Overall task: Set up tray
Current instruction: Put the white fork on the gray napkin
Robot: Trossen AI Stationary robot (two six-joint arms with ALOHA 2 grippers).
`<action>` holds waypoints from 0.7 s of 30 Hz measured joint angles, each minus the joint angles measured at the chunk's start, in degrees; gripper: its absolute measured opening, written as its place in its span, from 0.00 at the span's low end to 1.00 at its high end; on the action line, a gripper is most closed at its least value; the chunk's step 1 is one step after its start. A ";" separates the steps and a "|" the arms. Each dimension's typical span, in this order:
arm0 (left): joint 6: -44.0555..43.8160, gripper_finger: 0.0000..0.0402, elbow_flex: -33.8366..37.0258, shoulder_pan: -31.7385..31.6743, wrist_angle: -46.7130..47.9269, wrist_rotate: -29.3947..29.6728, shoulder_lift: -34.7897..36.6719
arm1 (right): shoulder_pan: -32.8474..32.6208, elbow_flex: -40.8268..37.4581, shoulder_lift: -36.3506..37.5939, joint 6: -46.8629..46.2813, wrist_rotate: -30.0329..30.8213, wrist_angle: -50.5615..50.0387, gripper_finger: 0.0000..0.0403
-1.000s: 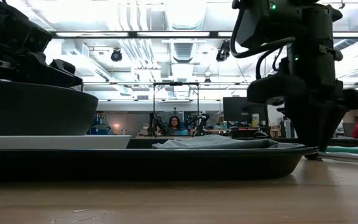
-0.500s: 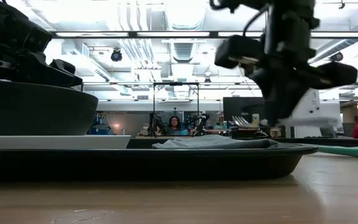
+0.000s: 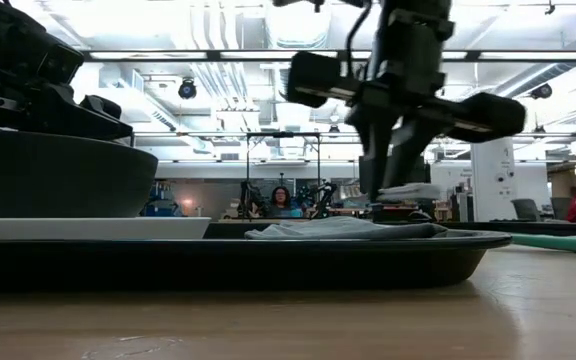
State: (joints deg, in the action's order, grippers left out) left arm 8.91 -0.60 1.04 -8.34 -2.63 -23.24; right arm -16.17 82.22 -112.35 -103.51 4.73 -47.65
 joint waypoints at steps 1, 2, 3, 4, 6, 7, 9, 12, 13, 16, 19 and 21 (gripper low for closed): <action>0.00 0.15 0.00 0.01 0.00 0.02 0.00 | 0.16 1.06 -0.92 0.03 0.02 -0.03 0.04; 0.00 0.15 0.00 0.00 0.00 0.00 0.00 | 0.34 2.09 -1.80 0.24 0.09 0.05 0.04; 0.00 0.15 -0.01 0.00 0.00 0.02 0.00 | 0.53 2.96 -2.66 0.49 0.22 0.05 0.04; 0.00 0.15 -0.02 0.01 0.00 0.01 0.00 | 0.80 3.75 -3.50 0.92 0.20 -0.02 0.04; 0.00 0.15 -0.02 0.00 0.00 0.01 0.00 | 1.41 5.08 -5.20 1.56 0.24 0.09 0.04; 0.00 0.15 -0.02 0.00 0.00 0.01 0.02 | 1.73 5.55 -5.90 1.82 0.22 0.08 0.04; 0.00 0.15 -0.01 0.01 0.00 0.02 0.00 | 2.26 6.18 -6.99 2.38 0.19 0.03 0.04; 0.00 0.15 0.00 0.01 -0.01 0.02 0.00 | 2.84 6.62 -7.50 2.72 0.04 0.23 0.04; 0.00 0.15 0.00 0.00 0.00 0.01 0.00 | 2.89 6.62 -7.50 2.72 0.00 0.29 0.04; 0.00 0.15 0.00 0.00 0.00 0.00 0.00 | 2.89 6.62 -7.50 1.98 -0.06 0.35 0.04; 0.00 0.15 0.00 0.00 0.00 0.02 0.00 | 2.83 6.62 -7.43 1.17 -0.36 0.84 0.04; 0.00 0.15 0.00 0.01 0.00 0.02 0.00 | 2.83 6.61 -7.43 0.71 -0.72 0.89 0.04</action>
State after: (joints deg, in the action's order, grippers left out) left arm 8.91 -0.60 1.05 -8.34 -2.61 -23.24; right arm -13.34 88.83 -119.79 -102.81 4.01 -46.76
